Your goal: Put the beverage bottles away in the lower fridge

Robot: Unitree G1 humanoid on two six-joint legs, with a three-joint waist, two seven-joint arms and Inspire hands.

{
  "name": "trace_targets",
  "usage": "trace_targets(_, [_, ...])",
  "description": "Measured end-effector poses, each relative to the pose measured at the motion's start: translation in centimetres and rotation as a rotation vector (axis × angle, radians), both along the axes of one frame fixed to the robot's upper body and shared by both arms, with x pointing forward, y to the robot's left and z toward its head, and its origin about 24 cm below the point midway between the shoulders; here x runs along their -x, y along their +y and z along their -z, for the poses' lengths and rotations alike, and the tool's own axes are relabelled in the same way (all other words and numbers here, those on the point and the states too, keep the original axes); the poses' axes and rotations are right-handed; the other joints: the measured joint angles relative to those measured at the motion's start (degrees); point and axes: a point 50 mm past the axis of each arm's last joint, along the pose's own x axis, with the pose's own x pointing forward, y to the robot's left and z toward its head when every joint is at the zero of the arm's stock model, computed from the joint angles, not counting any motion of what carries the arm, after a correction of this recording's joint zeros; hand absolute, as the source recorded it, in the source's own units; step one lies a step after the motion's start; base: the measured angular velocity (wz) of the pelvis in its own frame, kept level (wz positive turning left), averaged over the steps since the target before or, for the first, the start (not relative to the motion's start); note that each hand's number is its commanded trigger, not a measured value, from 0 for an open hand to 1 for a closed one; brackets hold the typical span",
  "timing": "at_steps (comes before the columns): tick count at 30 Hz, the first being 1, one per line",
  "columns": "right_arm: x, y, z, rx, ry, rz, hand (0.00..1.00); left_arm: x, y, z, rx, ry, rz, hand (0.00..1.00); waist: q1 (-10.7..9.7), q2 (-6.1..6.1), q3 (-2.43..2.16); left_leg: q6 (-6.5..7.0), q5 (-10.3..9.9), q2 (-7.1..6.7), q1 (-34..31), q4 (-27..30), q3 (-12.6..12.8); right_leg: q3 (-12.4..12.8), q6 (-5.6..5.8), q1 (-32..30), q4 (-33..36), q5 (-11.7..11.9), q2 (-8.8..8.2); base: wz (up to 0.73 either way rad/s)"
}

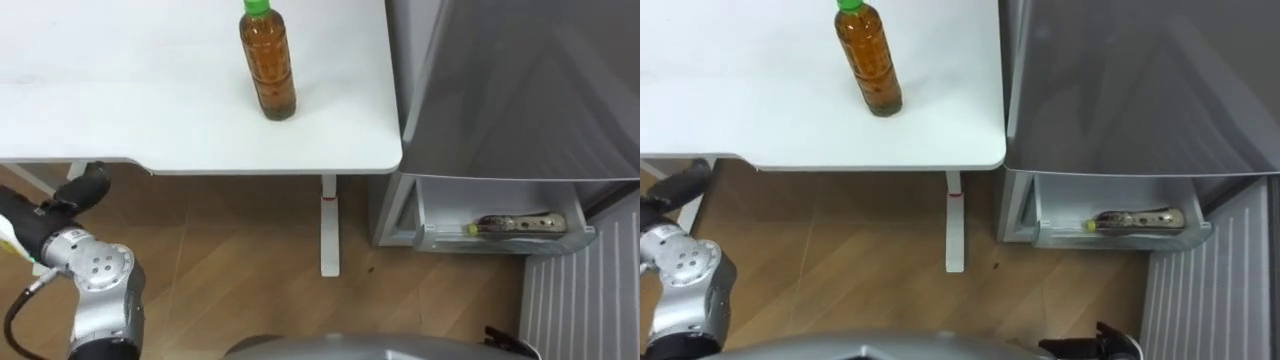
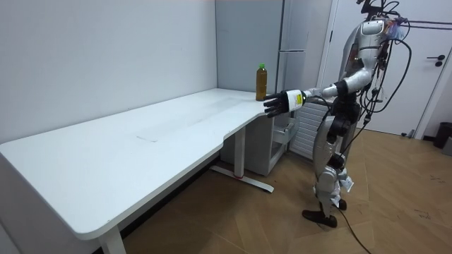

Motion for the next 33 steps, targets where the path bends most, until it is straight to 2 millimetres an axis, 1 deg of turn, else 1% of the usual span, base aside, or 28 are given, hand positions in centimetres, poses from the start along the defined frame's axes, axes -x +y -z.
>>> trace_targets(2, [-0.1, 0.1, 0.0, -0.008, -0.011, -0.002, 0.0, -0.3, -0.3, -0.4, -0.029, -0.005, 0.035, 0.0, -0.16, -0.06, 0.23, -0.04, -0.03, 0.09, -0.12, 0.02, 0.06, 0.15, 0.0, -0.07, 0.01, 0.0, 0.06, 0.0])
trace_targets(4, [-0.2, 0.1, 0.0, -0.013, -0.013, -0.012, 0.0, -1.1, -1.2, -1.0, -0.048, -0.029, 0.107, 0.0, -0.28, -0.4, 0.53, -0.07, -0.05, 0.13, -0.34, 0.08, 0.09, 0.29, -0.01, -0.35, -0.03, 0.0, 0.09, 0.0])
trace_targets(9, [-0.4, 0.1, 0.0, -0.018, -0.02, -0.022, 0.0, -2.3, -3.0, -1.9, -0.033, -0.068, 0.262, 0.0, -0.44, -0.66, 0.49, 0.04, -0.31, 0.07, -0.79, 0.59, 0.05, 0.23, -0.02, -0.51, -0.34, -0.01, 0.05, 0.0])
trace_targets(12, [-0.6, 0.2, 0.0, -0.035, -0.028, -0.037, 0.0, -3.0, -4.0, -2.8, -0.03, -0.106, 0.361, 0.0, -0.61, -0.83, 0.41, 0.03, -0.37, 0.12, -1.21, 0.7, 0.13, 0.33, -0.01, -0.95, -0.33, -0.01, 0.08, 0.0])
trace_targets(14, [-0.9, 0.3, -0.1, -0.042, -0.033, -0.043, 0.0, -3.4, -4.6, -3.2, -0.024, -0.12, 0.422, 0.0, -1.37, -0.82, 0.4, -0.02, -0.43, 0.22, -1.18, 0.67, 0.14, 0.45, -0.01, -1.13, 0.01, -0.01, 0.16, 0.0])
trace_targets(17, [-1.0, 0.3, -0.1, -0.048, -0.037, -0.052, 0.0, -3.6, -5.0, -3.2, -0.009, -0.118, 0.472, 0.0, -1.9, -0.81, 0.39, -0.06, -0.46, 0.26, -1.08, 0.62, 0.14, 0.38, -0.02, -1.1, 0.08, -0.01, 0.19, 0.0])
trace_targets(19, [-1.0, 0.3, -0.1, -0.052, -0.038, -0.053, 0.0, -3.9, -5.7, -3.0, 0.042, -0.129, 0.528, 0.0, -2.1, -0.79, 0.38, -0.06, -0.47, 0.25, -1.04, 0.49, 0.14, 0.32, -0.02, -1.05, 0.09, 0.0, 0.19, 0.0])
trace_targets(23, [-1.2, 0.2, -0.1, -0.051, -0.037, -0.07, 0.0, -4.1, -6.0, -2.9, 0.11, -0.146, 0.585, 0.0, -2.81, -0.86, 0.36, -0.05, -0.48, 0.25, -0.99, 0.41, 0.15, 0.4, -0.02, -1.07, 0.26, 0.0, 0.16, 0.0])
trace_targets(30, [-1.2, 0.3, -0.1, -0.061, -0.038, -0.076, 0.0, -4.4, -6.4, -2.7, 0.134, -0.126, 0.675, 0.0, -3.32, -0.98, 0.36, -0.03, -0.48, 0.35, -0.9, 0.44, 0.39, 0.52, -0.02, -1.49, 0.95, 0.0, 0.13, 0.0])
trace_targets(33, [-1.3, 0.3, -0.1, -0.063, -0.039, -0.078, 0.0, -5.0, -6.6, -3.2, 0.132, -0.135, 0.702, 0.0, -3.4, -0.94, 0.37, 0.0, -0.5, 0.35, -1.11, 0.69, 0.42, 0.53, -0.01, -1.59, 0.95, 0.01, 0.11, 0.0])
